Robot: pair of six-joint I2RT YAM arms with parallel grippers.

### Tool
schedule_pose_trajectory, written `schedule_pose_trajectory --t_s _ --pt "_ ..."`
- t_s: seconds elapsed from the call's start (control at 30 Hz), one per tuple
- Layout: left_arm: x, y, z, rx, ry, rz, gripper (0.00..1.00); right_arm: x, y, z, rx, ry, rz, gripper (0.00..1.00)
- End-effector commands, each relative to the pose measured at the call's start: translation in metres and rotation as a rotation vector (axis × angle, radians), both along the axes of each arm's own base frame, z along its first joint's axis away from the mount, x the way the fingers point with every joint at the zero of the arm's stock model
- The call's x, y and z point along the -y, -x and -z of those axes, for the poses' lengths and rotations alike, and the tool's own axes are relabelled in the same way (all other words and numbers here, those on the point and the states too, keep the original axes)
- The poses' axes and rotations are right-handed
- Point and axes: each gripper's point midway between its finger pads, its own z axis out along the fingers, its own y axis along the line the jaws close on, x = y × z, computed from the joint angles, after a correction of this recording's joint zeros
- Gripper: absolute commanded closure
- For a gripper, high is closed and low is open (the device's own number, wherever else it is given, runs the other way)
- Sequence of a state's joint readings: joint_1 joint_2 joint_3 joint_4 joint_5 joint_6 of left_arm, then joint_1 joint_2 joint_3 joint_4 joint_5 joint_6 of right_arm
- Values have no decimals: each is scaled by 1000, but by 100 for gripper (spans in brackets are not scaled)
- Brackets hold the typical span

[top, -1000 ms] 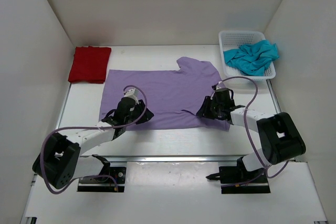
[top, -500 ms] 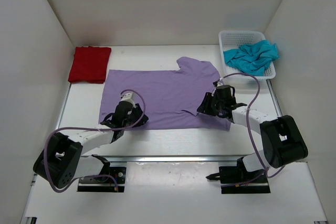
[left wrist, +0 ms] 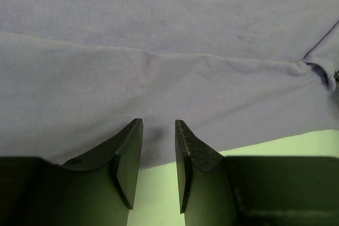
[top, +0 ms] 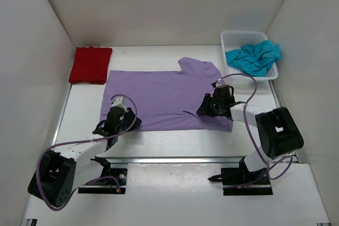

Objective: Fold and stack the t-shirts
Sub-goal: Fold the flattened tshirt in 1/3 of the way

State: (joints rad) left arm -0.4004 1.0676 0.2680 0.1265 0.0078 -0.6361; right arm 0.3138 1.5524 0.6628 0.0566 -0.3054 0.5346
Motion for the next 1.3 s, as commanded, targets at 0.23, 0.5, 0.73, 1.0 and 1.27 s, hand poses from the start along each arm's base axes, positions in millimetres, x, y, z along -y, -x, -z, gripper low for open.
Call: schedule_pose_trajectory --t_s 0.23,0.5,0.73,1.0,1.27 --pt "11 1 -10 22 34 36 58 -36 -48 -32 68 -72 -39 90" --pt "26 -3 -26 50 66 66 58 -71 -93 -59 125 -80 -78 82" --pt "38 -9 -37 69 85 89 59 -49 -70 -74 189 27 -67 75" --pt "48 -5 -27 45 70 119 59 0 -18 -33 112 37 1 78" --pt "53 -6 -26 46 62 122 59 -7 -16 -17 58 15 -19 70"
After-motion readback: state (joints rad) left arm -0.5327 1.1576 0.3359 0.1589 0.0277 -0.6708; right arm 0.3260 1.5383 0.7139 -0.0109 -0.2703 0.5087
